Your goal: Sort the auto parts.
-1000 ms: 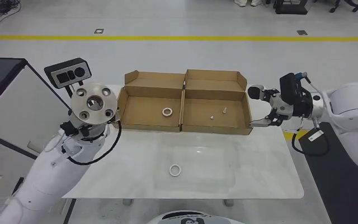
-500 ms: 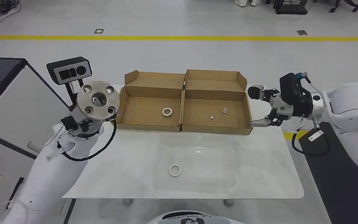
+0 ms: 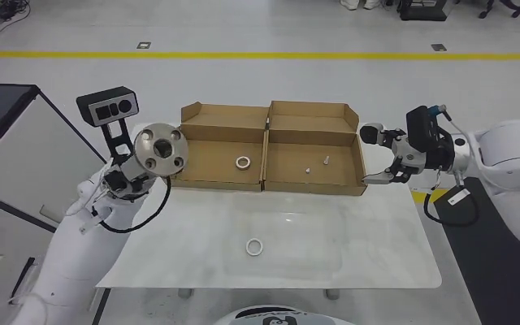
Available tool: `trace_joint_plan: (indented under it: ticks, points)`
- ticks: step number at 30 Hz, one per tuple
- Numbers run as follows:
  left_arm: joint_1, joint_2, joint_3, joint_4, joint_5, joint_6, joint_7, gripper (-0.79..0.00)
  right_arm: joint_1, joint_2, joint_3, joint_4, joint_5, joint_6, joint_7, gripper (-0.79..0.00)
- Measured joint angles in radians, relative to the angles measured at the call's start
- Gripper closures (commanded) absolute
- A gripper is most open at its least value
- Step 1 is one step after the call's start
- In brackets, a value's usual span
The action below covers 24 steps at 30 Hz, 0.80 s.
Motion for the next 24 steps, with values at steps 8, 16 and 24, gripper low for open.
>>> trace_joint_plan:
  ticks: [8, 16, 24]
  points:
    - [0.004, -0.047, -0.042, -0.012, -0.158, 0.049, -0.05, 0.0, 0.0, 0.0, 0.0, 0.0, 0.0, 0.0, 0.0, -0.785]
    - [0.011, -0.105, -0.122, 0.009, -0.098, 0.117, -0.117, 0.0, 0.0, 0.0, 0.0, 0.0, 0.0, 0.0, 0.0, -0.785]
    - [0.016, -0.132, -0.131, 0.028, 0.17, 0.109, -0.109, 0.0, 0.0, 0.0, 0.0, 0.0, 0.0, 0.0, 0.0, -0.785]
